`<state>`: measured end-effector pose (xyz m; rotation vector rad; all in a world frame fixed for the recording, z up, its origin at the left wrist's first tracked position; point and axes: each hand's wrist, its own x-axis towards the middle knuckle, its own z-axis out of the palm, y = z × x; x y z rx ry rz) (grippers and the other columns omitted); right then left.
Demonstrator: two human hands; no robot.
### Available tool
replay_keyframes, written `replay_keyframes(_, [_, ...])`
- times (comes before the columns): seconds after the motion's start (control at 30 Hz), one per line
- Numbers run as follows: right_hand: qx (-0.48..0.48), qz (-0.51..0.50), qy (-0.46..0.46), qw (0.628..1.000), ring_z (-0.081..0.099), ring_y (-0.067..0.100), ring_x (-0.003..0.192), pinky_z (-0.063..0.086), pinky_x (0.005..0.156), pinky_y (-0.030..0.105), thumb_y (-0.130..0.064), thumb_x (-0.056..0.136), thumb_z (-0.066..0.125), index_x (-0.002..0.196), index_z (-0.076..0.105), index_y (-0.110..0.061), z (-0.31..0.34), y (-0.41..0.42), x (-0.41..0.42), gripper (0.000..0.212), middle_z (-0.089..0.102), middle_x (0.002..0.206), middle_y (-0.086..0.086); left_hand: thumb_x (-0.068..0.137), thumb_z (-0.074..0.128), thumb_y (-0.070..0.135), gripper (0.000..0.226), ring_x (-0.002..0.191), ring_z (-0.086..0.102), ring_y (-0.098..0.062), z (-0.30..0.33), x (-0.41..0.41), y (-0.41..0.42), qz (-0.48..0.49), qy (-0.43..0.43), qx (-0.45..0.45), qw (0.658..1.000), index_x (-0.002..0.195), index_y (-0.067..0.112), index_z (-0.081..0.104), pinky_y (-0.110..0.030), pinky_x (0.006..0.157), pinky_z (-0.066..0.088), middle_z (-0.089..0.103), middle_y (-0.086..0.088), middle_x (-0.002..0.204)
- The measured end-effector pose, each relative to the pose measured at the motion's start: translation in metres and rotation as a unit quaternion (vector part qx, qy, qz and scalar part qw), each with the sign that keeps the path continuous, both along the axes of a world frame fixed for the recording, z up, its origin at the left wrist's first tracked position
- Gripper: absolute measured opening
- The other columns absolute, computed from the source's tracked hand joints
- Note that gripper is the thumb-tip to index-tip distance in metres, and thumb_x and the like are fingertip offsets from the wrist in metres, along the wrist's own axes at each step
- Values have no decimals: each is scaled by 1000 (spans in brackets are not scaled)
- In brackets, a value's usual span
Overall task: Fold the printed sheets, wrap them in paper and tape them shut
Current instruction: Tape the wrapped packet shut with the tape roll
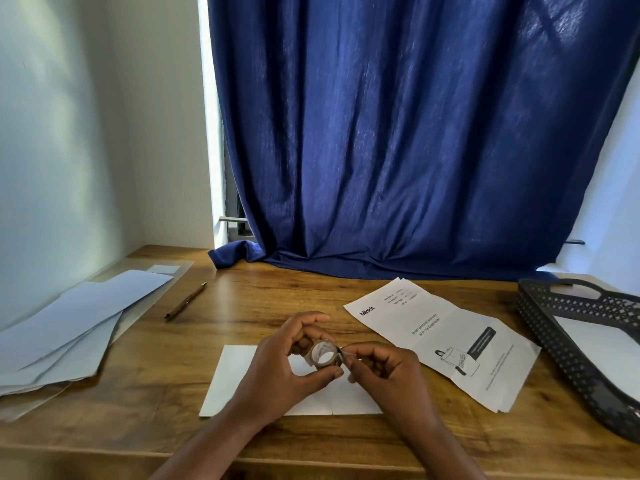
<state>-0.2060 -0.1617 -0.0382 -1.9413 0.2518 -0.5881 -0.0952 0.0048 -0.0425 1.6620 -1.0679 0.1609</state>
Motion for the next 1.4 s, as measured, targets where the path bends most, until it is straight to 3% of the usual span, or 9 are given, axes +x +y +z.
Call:
replay_keyframes(0.17, [10,0,3,1000,72,10,76,55,67,18,-20,90,73,96,78,-30,1,1,0,13,77,78,-11,75,93,31,69,103,70,-20,-1,1,0,5,-5,3,1000,133,33,55,-37,85,59,73,13,108])
replay_keyframes(0.4, [50,20,-39,998,70,13,70,55,66,20,-13,92,70,93,81,-22,3,0,-2,14,77,76,-1,76,91,32,64,108,69,-13,0,-1,2,5,-29,7,1000,131,33,57,-29,91,57,71,17,112])
replay_keyframes(0.73, [54,32,-33,997,72,15,73,54,67,19,-13,91,70,94,81,-19,3,0,0,13,78,79,-3,75,92,39,63,103,67,-15,-1,-2,3,-4,-77,15,997,126,39,54,-25,83,56,66,17,110])
replay_keyframes(1.1, [111,-19,-47,993,73,23,73,60,69,33,-18,93,69,94,80,-18,2,-9,4,11,79,87,-3,72,93,43,63,93,68,-17,-2,0,4,0,-82,-9,997,122,41,56,-19,75,54,66,15,103])
replay_keyframes(1.4, [120,-35,-51,991,73,25,74,60,68,34,-17,93,70,95,80,-18,0,-12,5,10,79,89,-3,66,91,51,42,82,69,-10,13,16,12,101,-73,-21,992,95,30,69,-19,62,56,69,17,90])
